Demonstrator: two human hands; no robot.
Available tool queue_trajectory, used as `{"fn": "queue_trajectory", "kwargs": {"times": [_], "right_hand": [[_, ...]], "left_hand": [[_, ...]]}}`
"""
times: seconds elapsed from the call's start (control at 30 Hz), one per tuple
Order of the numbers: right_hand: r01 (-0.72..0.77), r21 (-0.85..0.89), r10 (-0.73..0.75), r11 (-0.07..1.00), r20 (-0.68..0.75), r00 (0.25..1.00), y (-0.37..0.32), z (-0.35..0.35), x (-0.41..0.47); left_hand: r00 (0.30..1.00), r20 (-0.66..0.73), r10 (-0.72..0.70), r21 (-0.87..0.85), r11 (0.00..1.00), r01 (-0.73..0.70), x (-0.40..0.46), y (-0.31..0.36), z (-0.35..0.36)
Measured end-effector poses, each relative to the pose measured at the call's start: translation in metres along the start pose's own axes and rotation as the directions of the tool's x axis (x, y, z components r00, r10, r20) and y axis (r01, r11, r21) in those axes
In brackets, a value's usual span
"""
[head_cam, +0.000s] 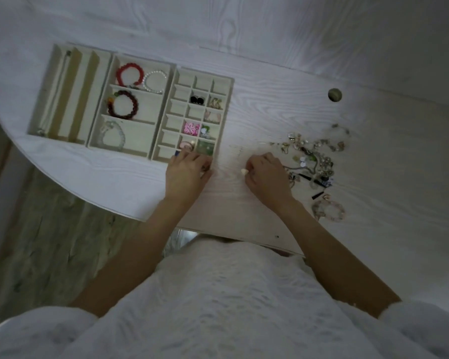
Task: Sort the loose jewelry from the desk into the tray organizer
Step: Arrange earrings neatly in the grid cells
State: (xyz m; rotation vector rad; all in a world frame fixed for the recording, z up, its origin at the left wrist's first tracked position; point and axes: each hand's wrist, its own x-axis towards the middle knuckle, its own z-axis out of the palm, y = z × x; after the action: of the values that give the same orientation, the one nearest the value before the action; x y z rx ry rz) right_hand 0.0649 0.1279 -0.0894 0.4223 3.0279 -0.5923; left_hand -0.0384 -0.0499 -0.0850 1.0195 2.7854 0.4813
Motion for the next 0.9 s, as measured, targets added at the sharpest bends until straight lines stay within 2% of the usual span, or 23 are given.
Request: {"fn": "queue_trajectory", "kwargs": {"times": [0.17, 0.3, 0.4, 0.47, 0.63, 0.77, 0.9], "right_hand": [[-0.053, 0.167, 0.028, 0.985, 0.150, 0.988, 0.003, 0.007, 0.010], [-0.134, 0.325, 0.083, 0.936, 0.167, 0.983, 0.012, 0.001, 0.013], [-0.168, 0.351, 0.120, 0.921, 0.155, 0.981, 0.014, -0.006, 0.014], [-0.137, 0.341, 0.095, 0.930, 0.138, 0.986, 0.012, -0.011, 0.018], [0.017, 0.332, -0.081, 0.943, 0.179, 0.981, -0.009, -0.024, 0.043], [0.172, 0.336, -0.233, 0.926, 0.151, 0.961, -0.040, -0.032, 0.074], [0.144, 0.423, -0.217, 0.895, 0.129, 0.968, -0.074, -0.028, 0.109]], "left_hand": [[0.999, 0.001, -0.033, 0.019, 0.999, 0.033, -0.001, 0.005, -0.002], [0.999, -0.015, -0.042, 0.007, 0.999, 0.042, -0.003, 0.005, -0.003], [0.999, -0.004, -0.050, 0.001, 0.999, 0.050, -0.002, 0.004, -0.002], [0.998, -0.015, -0.056, -0.010, 0.998, 0.056, -0.002, 0.003, 0.000], [0.991, -0.088, -0.105, -0.085, 0.992, 0.097, -0.002, 0.001, 0.007], [0.928, -0.196, -0.318, -0.229, 0.935, 0.272, -0.002, -0.018, 0.002], [0.878, -0.217, -0.426, -0.209, 0.899, 0.385, -0.005, -0.042, -0.003]]}}
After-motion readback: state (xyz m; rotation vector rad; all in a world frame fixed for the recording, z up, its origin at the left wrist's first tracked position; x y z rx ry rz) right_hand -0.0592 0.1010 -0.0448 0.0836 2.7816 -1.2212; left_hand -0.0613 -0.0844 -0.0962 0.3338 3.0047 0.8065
